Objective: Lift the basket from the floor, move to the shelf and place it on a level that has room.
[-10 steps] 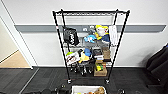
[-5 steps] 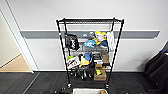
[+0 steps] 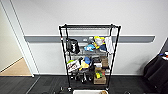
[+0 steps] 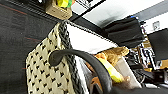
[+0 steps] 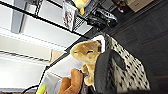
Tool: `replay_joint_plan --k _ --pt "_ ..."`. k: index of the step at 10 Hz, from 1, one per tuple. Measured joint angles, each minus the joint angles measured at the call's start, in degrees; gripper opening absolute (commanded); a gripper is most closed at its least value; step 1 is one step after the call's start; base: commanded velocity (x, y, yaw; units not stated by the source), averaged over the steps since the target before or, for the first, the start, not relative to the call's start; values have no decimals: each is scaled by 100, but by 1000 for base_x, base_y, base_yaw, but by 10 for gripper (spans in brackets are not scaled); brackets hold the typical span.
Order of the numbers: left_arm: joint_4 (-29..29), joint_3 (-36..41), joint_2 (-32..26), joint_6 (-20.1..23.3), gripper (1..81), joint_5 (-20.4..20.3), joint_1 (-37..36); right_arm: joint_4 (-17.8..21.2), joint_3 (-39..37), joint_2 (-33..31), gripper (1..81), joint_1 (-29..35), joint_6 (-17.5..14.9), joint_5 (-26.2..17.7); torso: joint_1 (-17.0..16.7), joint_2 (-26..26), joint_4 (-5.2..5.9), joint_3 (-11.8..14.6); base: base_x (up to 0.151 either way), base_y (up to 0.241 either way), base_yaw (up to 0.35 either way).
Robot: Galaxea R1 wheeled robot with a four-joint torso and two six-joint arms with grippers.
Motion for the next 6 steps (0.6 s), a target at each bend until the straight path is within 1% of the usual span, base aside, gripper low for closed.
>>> replay_joint_plan --k 1,4,6 --pt "0 -2 5 0 10 2 40 -2 4 6 10 -24 0 -11 -37 48 0 44 0 0 0" --pt "0 -107 20 0 10 -1 188 -9 4 6 10 -83 -4 -34 -81 57 0 48 0 0 0" --pt "-2 -105 18 5 10 0 188 -9 13 -22 10 -105 -9 -34 -265 301 0 50 0 0 0"
